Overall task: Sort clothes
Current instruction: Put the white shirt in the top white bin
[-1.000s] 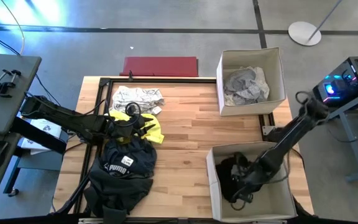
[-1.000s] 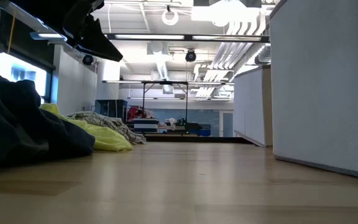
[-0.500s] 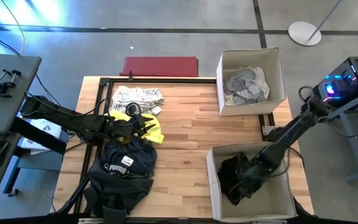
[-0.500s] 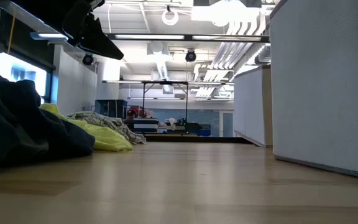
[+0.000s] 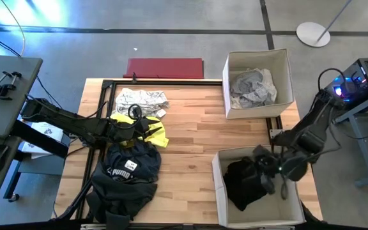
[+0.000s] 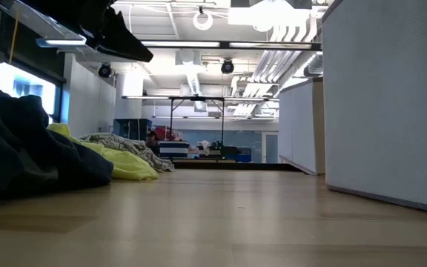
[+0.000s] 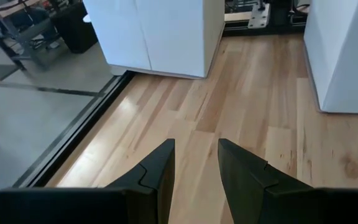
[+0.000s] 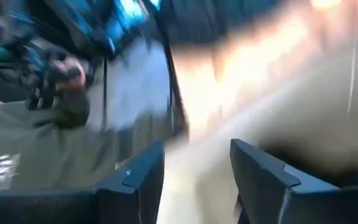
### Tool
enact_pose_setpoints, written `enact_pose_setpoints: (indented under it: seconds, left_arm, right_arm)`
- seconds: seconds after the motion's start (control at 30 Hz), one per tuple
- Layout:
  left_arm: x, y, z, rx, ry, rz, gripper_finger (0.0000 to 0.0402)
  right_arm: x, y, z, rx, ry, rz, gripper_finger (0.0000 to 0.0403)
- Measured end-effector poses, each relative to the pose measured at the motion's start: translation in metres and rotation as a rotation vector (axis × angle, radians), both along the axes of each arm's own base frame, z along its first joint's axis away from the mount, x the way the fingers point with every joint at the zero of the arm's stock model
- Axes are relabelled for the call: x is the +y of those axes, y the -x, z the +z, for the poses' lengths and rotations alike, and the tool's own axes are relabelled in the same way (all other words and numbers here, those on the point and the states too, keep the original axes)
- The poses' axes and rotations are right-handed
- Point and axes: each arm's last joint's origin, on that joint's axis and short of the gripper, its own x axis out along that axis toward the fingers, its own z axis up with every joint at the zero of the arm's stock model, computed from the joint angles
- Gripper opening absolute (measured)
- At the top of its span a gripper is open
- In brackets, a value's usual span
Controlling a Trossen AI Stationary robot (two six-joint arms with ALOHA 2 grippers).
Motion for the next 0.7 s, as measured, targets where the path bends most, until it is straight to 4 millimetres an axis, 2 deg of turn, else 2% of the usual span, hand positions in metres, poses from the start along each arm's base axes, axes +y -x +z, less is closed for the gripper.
enact_pose_setpoints:
  seconds: [0.1,0.2,0.27,0.33,0.43,0.5,0.6,0.7]
  left_arm:
    - [0.000,0.000,0.000,-0.009,0.021,0.009,0.0110]
    - [0.003,0.000,0.000,-0.037,0.073,0.045,0.0110]
    - [0.012,-0.002,0.002,-0.049,0.087,0.097,0.0110]
    - [0.025,-0.003,0.007,-0.038,0.068,0.155,0.0110]
    - [0.051,-0.002,0.011,0.020,0.023,0.248,0.0112]
    - [0.073,0.002,0.010,0.092,0.034,0.301,0.0116]
    - [0.104,0.010,0.007,0.169,0.123,0.336,0.0133]
    - [0.133,0.020,-0.007,0.264,0.231,0.369,0.0160]
  right_arm:
    - [0.008,-0.009,0.009,-0.168,0.224,0.026,0.0171]
    - [0.021,-0.024,0.004,-0.278,0.417,0.069,0.0171]
    - [0.027,-0.040,-0.001,-0.337,0.603,0.064,0.0171]
    - [0.030,-0.057,-0.006,-0.365,0.709,0.013,0.0171]
    - [0.030,-0.080,-0.012,-0.385,0.752,-0.032,0.0173]
    - [0.029,-0.087,-0.015,-0.385,0.739,-0.017,0.0178]
    - [0.027,-0.091,-0.018,-0.370,0.685,0.016,0.0193]
    - [0.026,-0.088,-0.017,-0.362,0.639,0.036,0.0217]
